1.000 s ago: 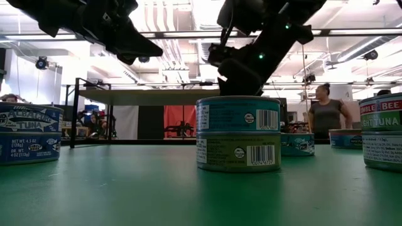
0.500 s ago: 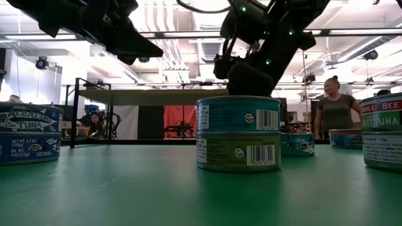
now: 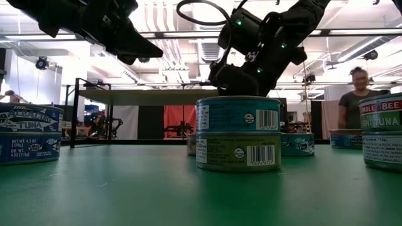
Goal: Stack canned seafood by type on shelf
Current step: Put the top right blue tuna can on the shelf
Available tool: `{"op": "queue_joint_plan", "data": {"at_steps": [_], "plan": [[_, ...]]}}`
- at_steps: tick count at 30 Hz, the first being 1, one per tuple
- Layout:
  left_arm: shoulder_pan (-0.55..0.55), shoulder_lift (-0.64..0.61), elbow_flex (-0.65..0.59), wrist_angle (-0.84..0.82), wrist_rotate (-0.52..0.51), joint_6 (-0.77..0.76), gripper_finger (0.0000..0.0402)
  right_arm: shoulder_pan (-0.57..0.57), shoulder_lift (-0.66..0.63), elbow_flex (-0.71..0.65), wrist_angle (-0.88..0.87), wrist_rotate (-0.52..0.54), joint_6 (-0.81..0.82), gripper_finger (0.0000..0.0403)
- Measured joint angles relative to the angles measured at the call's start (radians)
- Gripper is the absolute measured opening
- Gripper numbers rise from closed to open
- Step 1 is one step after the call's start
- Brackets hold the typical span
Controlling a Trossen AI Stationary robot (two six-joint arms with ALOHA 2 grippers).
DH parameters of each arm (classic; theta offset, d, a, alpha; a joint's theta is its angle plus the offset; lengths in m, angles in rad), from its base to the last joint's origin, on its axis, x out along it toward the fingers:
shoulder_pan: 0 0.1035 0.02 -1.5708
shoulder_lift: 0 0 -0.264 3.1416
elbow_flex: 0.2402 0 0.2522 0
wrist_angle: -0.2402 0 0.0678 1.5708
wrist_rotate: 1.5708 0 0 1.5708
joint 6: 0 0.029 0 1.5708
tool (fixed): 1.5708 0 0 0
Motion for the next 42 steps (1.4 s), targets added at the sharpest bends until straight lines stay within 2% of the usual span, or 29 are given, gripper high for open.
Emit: {"op": "queue_joint_plan", "data": {"at_steps": [10,11,17,26,34,42], "plan": [[0.000,0.000,0.000,0.002,-0.001,0.000,0.0000,-0.006,0.069,0.000,0.067,-0.007,0.019,0.0035],[0.000,0.000,0.000,0.002,-0.001,0.000,0.0000,-0.006,0.071,0.000,0.076,-0.015,0.015,0.0024],[0.000,0.000,0.000,0.001,-0.001,0.000,0.0000,-0.006,0.045,-0.003,0.080,-0.035,0.003,0.0009],[0.000,0.000,0.000,0.000,-0.001,0.000,0.0000,-0.004,-0.103,-0.008,0.043,0.022,-0.087,0.0008],[0.000,0.000,0.000,0.000,-0.001,0.000,0.0000,-0.002,-0.196,-0.008,-0.051,0.147,-0.121,0.0007],[0.000,0.000,0.000,0.000,-0.010,0.000,0.0000,-0.002,-0.217,-0.007,-0.071,0.148,-0.120,0.0008]]}}
